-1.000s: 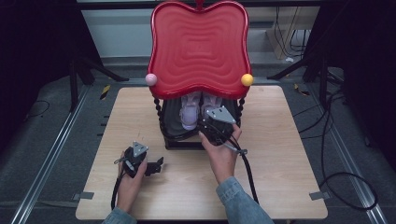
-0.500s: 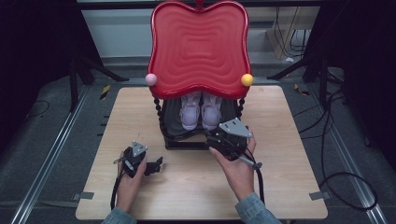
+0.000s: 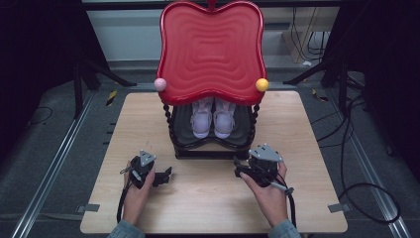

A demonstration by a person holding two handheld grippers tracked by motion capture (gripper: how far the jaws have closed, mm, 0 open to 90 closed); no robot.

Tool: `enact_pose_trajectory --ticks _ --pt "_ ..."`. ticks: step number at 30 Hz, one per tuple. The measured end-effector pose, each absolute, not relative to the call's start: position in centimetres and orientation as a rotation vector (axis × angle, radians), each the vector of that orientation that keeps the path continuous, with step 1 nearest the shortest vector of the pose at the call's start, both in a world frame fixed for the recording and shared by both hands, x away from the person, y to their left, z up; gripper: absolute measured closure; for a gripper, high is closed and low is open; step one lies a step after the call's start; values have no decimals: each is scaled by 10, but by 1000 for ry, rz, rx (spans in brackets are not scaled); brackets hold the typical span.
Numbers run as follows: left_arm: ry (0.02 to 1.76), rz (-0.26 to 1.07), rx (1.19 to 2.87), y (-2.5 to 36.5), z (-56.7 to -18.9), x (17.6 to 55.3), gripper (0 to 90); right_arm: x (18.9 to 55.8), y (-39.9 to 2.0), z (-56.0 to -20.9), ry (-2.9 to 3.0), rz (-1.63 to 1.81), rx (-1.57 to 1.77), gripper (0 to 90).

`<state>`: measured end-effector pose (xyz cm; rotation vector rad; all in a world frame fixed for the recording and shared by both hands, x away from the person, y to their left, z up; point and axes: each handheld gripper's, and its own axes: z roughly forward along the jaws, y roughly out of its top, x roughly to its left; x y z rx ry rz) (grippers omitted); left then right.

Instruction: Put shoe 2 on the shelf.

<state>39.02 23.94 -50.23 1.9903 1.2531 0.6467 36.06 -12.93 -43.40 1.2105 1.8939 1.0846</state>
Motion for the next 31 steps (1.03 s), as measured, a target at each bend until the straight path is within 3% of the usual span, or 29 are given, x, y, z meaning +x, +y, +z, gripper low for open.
enact_pose_trajectory --ticks 15,24,31 --pt "1307 650 2019 246 -509 395 34 384 -188 -491 1992 923 1405 102" --pt "1340 607 2024 248 -510 399 16 391 -199 -507 1993 891 1468 106" --pt "1349 597 2024 249 -510 400 5 394 -199 -514 1996 874 1499 59"
